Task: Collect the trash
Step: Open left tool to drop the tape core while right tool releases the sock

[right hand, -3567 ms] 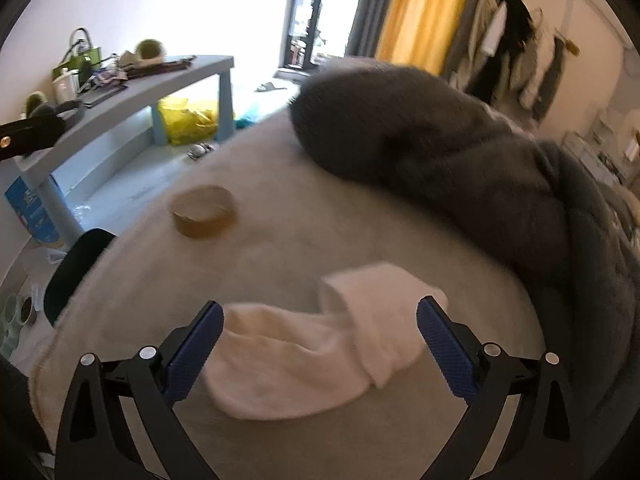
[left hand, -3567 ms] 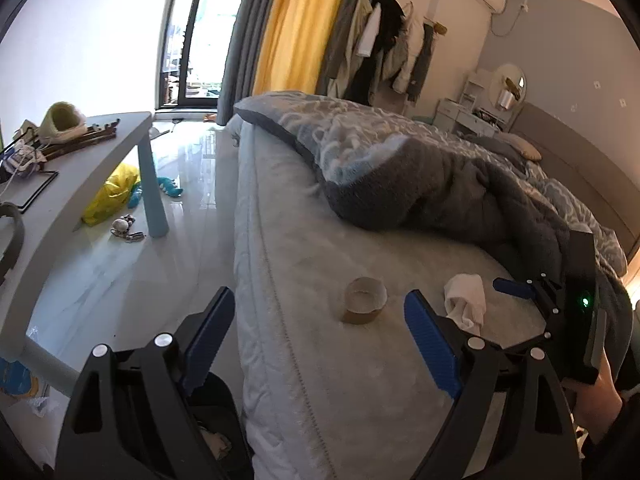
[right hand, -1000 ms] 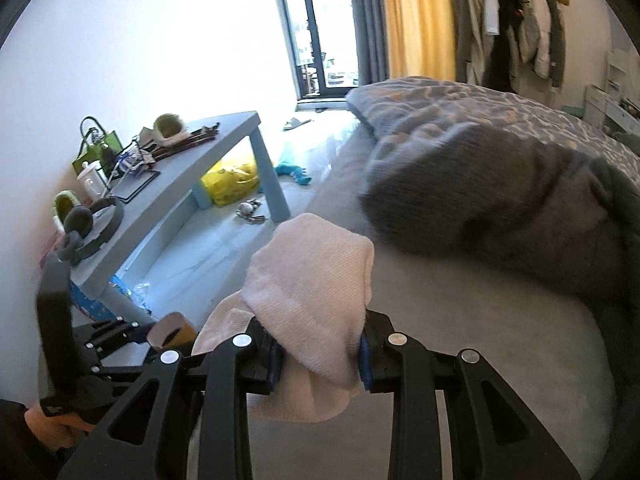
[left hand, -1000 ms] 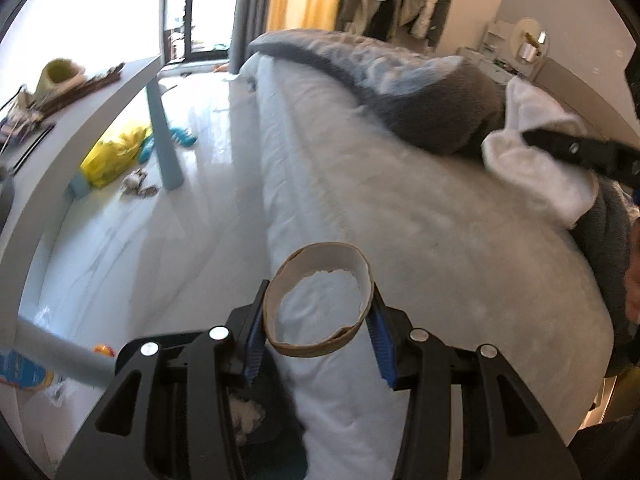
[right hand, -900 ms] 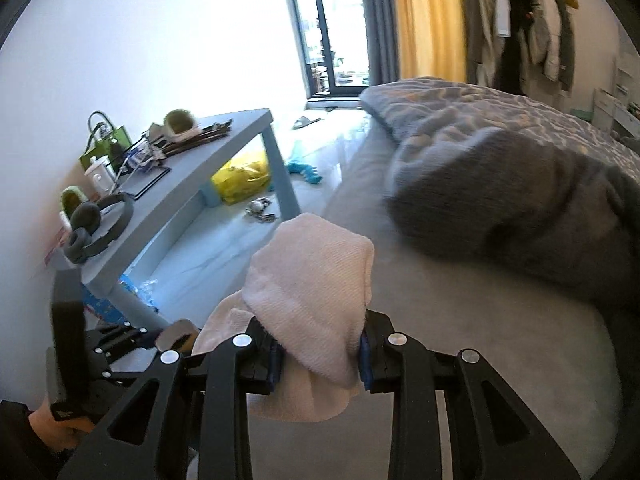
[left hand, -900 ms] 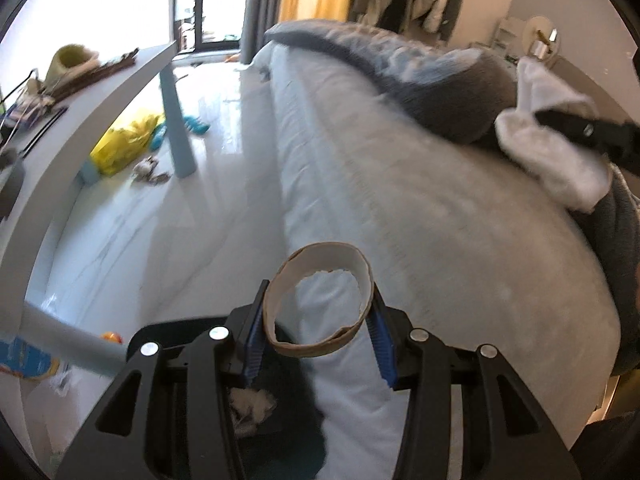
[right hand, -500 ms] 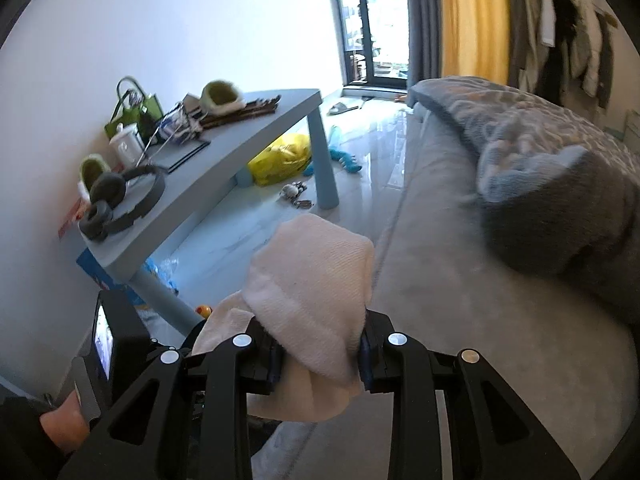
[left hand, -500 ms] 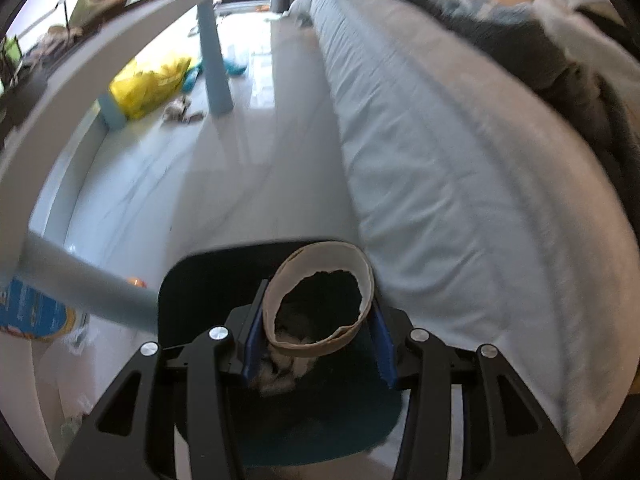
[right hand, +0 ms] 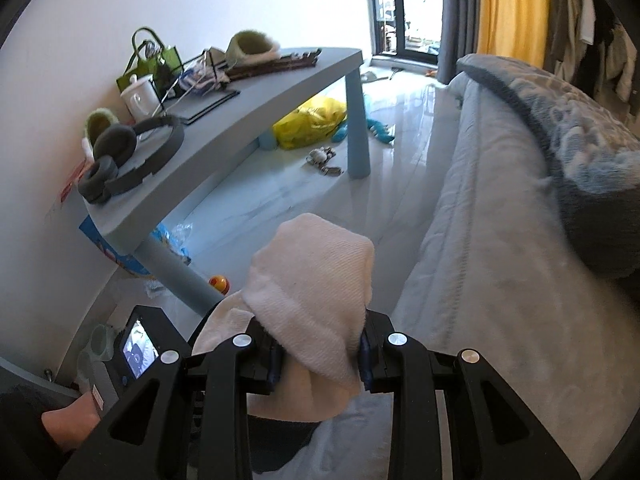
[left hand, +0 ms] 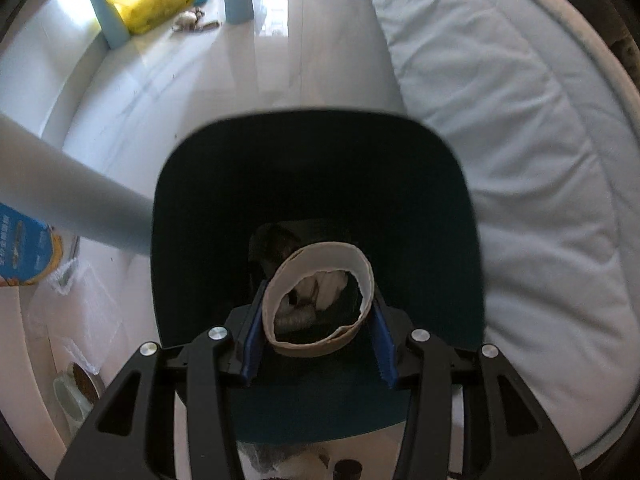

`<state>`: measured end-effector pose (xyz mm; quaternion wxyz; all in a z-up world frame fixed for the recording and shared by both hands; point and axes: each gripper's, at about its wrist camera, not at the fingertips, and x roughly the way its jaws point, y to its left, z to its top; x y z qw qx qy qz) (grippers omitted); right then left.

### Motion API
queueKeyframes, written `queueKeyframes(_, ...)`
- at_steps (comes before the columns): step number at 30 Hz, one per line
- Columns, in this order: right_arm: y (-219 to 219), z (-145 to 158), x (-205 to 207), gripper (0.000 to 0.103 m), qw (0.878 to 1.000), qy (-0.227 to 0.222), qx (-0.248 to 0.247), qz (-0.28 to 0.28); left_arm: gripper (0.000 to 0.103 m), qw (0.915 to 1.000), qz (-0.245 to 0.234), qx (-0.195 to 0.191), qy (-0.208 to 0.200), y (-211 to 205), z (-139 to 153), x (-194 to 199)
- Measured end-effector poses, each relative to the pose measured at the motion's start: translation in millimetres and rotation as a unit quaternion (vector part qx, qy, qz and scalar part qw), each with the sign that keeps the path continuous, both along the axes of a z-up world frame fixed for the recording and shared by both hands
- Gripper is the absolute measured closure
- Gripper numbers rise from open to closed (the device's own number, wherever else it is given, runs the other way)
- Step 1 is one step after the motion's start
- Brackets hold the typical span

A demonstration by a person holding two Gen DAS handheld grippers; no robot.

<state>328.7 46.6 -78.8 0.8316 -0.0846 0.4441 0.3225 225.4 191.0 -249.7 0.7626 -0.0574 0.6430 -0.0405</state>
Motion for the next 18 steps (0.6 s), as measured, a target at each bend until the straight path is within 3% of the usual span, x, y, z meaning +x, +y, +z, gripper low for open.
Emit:
queueKeyframes(2,7.5,-8.2,0.7,0.073,1.000,0.009,-0.008,0.004,0.051,0.9999,0.001,-0.001,0.011,2.6,-6.1,-2.3)
queueKeyframes(4,13.4,-15.1,1.3,0.073,1.000,0.016,-0.016,0.005,0.040,0.9999,0.000,0.003,0.016,5.9,-9.5,-5.7)
queueKeyframes(7,23.9,-26.3,1.3,0.073,0.999,0.024,-0.034,0.010,0.032,0.9999,-0.001,0.001,0.013,10.7,-8.3,-10.3)
queueKeyframes(18,69.1,-78.1,-9.3,0.073,0.991,0.065,-0.106,0.053,0.032,0.9997,0.016,0.003,-0.021,39.5,13.1,-13.1)
